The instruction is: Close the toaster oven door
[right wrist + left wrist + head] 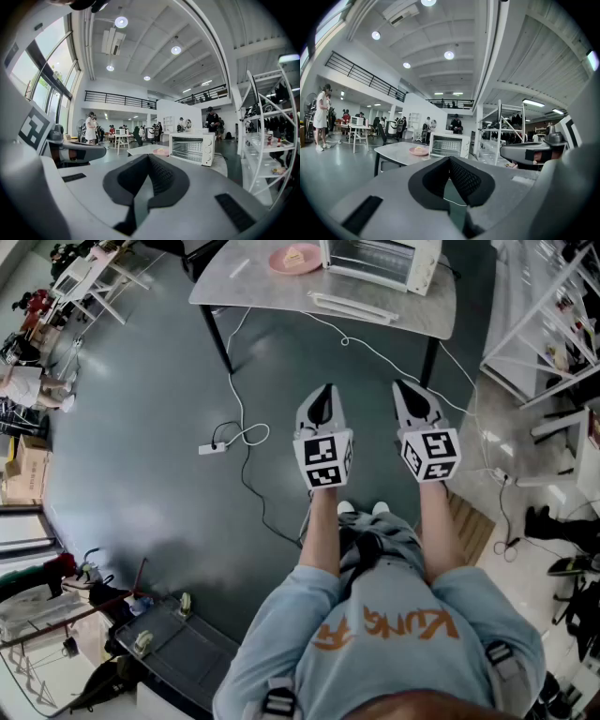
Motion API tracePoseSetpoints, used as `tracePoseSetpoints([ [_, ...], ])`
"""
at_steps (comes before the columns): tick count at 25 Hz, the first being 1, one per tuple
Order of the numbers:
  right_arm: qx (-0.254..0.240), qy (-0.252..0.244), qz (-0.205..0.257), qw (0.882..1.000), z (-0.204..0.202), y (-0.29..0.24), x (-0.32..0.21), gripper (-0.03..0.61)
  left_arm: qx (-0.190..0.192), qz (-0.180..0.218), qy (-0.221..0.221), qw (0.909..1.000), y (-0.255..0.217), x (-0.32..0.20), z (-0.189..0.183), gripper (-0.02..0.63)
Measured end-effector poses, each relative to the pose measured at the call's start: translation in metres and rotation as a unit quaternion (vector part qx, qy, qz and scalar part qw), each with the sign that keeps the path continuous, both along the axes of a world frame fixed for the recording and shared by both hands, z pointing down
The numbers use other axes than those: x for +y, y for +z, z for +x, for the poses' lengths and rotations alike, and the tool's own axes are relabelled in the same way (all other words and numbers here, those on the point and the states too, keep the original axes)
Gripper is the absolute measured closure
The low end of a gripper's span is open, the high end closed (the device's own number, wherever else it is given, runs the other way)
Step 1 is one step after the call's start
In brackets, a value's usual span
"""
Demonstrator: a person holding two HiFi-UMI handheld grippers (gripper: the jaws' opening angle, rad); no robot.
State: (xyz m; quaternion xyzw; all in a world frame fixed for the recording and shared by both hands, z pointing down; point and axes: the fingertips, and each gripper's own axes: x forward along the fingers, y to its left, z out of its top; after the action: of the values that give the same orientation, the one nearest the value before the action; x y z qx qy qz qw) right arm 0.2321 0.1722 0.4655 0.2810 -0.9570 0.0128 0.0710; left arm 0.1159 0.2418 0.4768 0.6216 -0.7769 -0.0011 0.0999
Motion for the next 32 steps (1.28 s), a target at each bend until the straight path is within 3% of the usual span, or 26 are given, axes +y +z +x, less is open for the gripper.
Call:
tracePoseSetpoints([
  [5, -0.001, -0.012, -0.005, 1.0, -0.022, 0.011, 0.001, 0.581, 0.016, -0.006, -0.005, 0.9998, 0.022, 0.003, -0.021, 0.612],
  [9, 0.0, 0.008, -0.02, 1.0, -0.033, 0.02, -0.003, 0.581, 0.038, 0.019, 0.016, 0.999, 0.015, 0.002, -0.03, 0.612],
  [14, -0.002, 0.01, -0.019, 1.0, -0.051, 0.014, -0.006, 0.581, 0.007, -0.004, 0.032, 0.9995, 0.018, -0.001, -0.039, 0.612],
  [17, 0.001, 0.007, -0.024, 1.0, -0.057, 0.018, -0.004, 0.581, 0.031, 0.01, 0.029, 0.9991, 0.021, -0.001, -0.046, 0.612],
  [32, 0.005, 0.04, -0.012, 0.999, -0.033, 0.001, -0.022, 0.581, 0.045, 0.043, 0.05, 0.9968, 0.003, -0.021, -0.043, 0.612],
])
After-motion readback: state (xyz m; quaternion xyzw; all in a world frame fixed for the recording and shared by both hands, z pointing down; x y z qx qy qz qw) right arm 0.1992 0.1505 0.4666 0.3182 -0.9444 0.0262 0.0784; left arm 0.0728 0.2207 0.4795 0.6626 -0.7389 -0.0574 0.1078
